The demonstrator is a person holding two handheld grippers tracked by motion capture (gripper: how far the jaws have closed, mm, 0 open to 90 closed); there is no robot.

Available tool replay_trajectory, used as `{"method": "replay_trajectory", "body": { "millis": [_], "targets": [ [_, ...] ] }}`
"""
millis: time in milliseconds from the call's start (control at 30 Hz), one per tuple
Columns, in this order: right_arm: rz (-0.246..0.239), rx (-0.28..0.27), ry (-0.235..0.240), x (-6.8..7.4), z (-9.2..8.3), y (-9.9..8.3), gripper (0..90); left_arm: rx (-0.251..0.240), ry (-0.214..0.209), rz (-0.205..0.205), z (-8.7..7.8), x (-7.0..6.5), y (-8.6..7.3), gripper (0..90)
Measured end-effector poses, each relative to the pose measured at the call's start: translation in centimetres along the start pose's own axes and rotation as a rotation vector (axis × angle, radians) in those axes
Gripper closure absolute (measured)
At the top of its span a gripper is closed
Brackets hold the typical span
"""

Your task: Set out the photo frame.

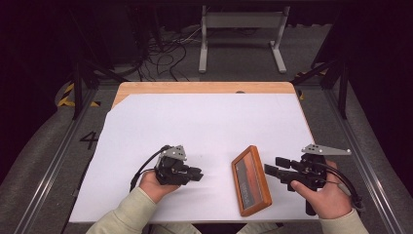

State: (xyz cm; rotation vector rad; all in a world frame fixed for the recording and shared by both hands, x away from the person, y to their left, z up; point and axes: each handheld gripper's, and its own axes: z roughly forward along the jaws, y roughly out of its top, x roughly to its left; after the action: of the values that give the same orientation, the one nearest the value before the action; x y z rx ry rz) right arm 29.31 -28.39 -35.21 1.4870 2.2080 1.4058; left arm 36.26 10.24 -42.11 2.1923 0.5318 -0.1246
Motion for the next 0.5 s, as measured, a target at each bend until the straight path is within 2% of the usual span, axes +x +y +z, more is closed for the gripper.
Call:
{"method": "replay_trajectory", "body": {
  "millis": [67, 233, 500],
  "targets": [
    [0.008, 0.015, -0.008, 0.2, 0.2, 0.1, 33.6, -0.006, 0.009, -0.001, -0.3, 0.2, -0.1, 74.6],
    [0.017, 0.075, -0.015, 1.0, 1.2, 0.5, 33.1, -0.011, 0.018, -0.020, -0.7, 0.6, -0.4, 74.0],
    [0.063, 0.185, -0.030, 1.6, 3.5, 0.3, 41.4, -0.006, 0.028, -0.018, -0.6, 0.7, -0.5, 73.3]
  ]
}}
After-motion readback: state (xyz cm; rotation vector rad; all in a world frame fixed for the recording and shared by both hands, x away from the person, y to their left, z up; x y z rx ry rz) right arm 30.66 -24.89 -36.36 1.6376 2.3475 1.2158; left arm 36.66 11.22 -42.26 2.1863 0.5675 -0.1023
